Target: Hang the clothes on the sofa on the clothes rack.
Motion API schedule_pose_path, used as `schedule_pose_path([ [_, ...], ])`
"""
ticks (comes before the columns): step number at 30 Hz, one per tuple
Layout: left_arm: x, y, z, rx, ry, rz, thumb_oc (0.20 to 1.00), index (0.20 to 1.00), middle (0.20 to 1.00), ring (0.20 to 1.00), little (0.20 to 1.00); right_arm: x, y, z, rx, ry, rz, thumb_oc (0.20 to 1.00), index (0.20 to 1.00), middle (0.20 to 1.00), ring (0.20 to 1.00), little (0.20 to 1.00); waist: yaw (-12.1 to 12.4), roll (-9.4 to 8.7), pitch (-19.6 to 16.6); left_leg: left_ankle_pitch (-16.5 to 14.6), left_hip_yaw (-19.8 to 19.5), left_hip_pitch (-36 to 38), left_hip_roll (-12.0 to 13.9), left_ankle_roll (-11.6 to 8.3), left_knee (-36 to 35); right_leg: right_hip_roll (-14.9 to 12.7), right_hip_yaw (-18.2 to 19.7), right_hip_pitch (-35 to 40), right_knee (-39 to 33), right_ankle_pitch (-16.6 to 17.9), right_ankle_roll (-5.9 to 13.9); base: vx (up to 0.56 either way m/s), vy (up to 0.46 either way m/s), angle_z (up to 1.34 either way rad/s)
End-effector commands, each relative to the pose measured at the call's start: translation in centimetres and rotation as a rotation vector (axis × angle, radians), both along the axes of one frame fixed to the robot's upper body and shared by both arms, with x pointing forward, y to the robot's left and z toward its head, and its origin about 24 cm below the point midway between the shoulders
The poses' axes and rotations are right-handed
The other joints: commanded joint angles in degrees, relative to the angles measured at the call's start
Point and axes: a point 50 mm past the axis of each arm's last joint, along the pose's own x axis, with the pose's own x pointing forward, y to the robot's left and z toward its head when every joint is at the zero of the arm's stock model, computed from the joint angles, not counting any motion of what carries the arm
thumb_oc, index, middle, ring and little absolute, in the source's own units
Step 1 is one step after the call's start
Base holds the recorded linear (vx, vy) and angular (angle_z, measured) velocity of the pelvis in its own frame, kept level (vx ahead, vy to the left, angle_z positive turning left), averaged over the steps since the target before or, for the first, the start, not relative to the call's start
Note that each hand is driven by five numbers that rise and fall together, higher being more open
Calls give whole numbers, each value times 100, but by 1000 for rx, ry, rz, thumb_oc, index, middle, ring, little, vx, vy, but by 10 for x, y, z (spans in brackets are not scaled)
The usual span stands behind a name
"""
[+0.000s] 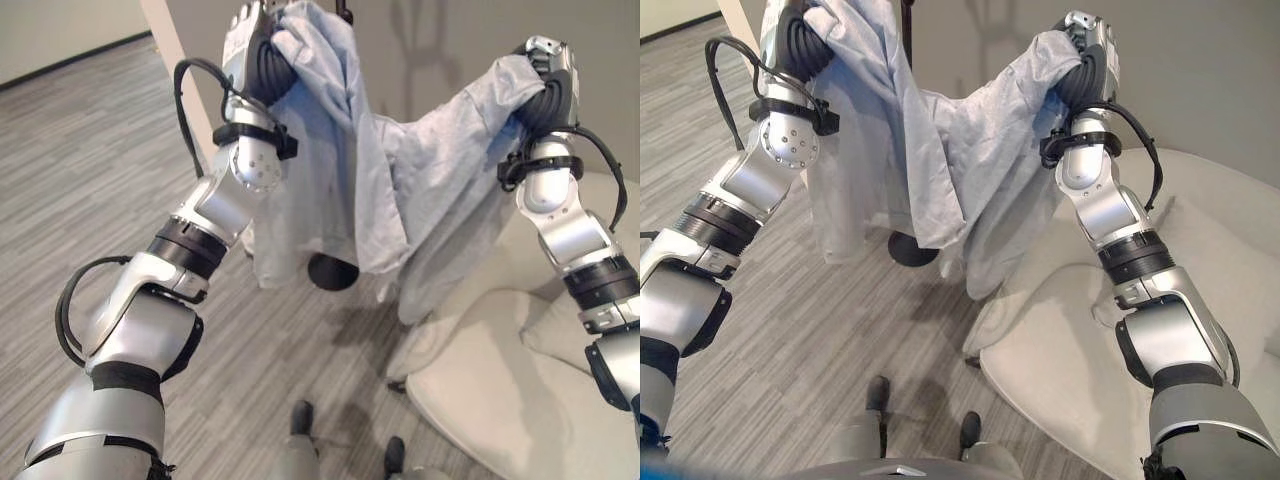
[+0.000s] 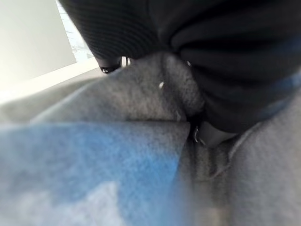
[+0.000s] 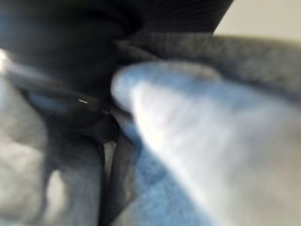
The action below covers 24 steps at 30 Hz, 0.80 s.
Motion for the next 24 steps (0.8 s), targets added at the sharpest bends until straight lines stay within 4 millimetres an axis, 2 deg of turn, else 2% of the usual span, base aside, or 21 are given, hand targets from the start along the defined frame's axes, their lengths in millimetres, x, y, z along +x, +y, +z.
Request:
schedule_pose_path([
  [1,-10,2,31,-53,-119,-25,200,200,200,200,200,-15,-22,32,1,-156,-54,200,200,200,200,200,339,280,-454,423,165,211,119,-255,-392,-309,382,420,217,-600,1075,426,625,-30],
  [2,-10,-1,30,-51,-122,-38,200,200,200,200,200,-16,-23,31,1,-154,-62,200,200,200,200,200,362,339,-493,529,236,293,104,-284,-392,-449,326,467,230,-577,1075,312,485,-49],
  [3,-10,-1,30,-51,-121,-38,200,200,200,200,200,-16,-24,30,1,-153,-63,200,200,200,200,200,370,330,-491,526,246,307,97,-285,-392,-458,329,479,225,-578,1075,279,414,-39],
  [4,-11,-3,28,-40,-116,-49,200,200,200,200,200,-16,-24,25,19,-146,-59,200,200,200,200,200,381,340,-540,606,358,414,32,-265,-363,-632,314,537,257,-519,1075,363,519,-39],
  [5,-12,-2,29,-26,-119,-41,200,200,200,200,200,-15,-18,10,52,-105,-33,200,200,200,200,200,387,274,-602,646,464,603,-120,-194,-294,-861,347,504,394,-284,1075,484,684,-14],
  [6,-11,-1,28,-11,-115,-34,200,200,200,200,200,-14,-19,6,61,-100,-41,200,200,200,200,200,410,218,-658,641,541,716,-205,-133,-289,-997,339,451,477,-48,1075,334,467,-19],
  [7,-11,-1,28,-10,-115,-34,200,200,200,200,200,-14,-19,6,62,-100,-41,200,200,200,200,200,421,199,-666,639,559,718,-216,-125,-289,-1012,351,447,466,-38,1075,201,293,-10],
  [9,-15,4,33,13,-140,-8,200,200,200,200,200,-13,-11,7,63,-99,-20,200,200,200,200,200,437,122,-698,582,663,898,-472,82,-153,-1211,453,300,756,579,1075,249,388,-6],
  [11,-16,1,34,11,-151,-16,200,200,200,200,200,-15,-11,9,66,-107,-18,200,200,200,200,200,419,74,-728,502,694,964,-637,219,-166,-1013,649,225,812,527,1058,204,298,-6],
  [12,-16,1,33,11,-151,-16,200,200,200,200,200,-15,-11,8,66,-106,-19,200,200,200,200,200,427,74,-737,495,700,968,-637,219,-174,-1015,657,209,837,505,1059,148,214,6],
  [13,-16,1,34,9,-153,-18,200,200,200,200,200,-15,-12,11,55,-114,-25,200,200,200,200,200,434,68,-758,473,731,1014,-706,269,-202,-838,670,163,746,365,1048,208,233,25],
  [14,-14,2,34,8,-144,-5,200,200,200,200,200,-14,-11,16,44,-119,-25,200,200,200,200,200,448,85,-753,407,813,1175,-823,356,-287,-512,559,-14,585,104,984,203,233,21],
  [15,-14,2,34,8,-144,-5,200,200,200,200,200,-14,-11,16,44,-120,-24,200,200,200,200,200,446,87,-752,408,811,1177,-822,355,-290,-511,558,-14,588,101,984,236,254,6],
  [16,-14,1,33,-1,-140,-4,200,200,200,200,200,-13,-9,18,46,-123,-16,200,200,200,200,200,372,105,-654,344,791,1370,-1001,447,-340,-113,541,-451,474,43,919,114,119,-2],
  [17,-14,1,33,-2,-140,-3,200,200,200,200,200,-13,-9,18,45,-123,-15,200,200,200,200,200,362,120,-648,325,780,1378,-994,445,-334,-105,530,-443,487,26,918,200,197,-10],
  [18,-12,7,22,-27,-111,8,200,200,200,200,200,-13,-15,9,39,-108,-42,200,200,200,200,200,274,150,-542,240,782,1501,-1091,496,-344,57,557,-575,448,-44,887,197,127,3],
  [19,-13,-4,22,-16,-118,-22,200,200,200,200,200,-14,-16,14,24,-114,-49,200,200,200,200,200,142,173,-472,234,670,1662,-1165,487,-343,195,819,-497,360,-85,909,328,94,79],
  [24,-10,-12,22,-2,-100,-42,200,200,200,200,200,-13,-13,21,9,-120,-36,200,200,200,200,200,97,150,-593,77,583,2006,-1193,456,-386,237,713,-249,150,54,860,172,-60,63],
])
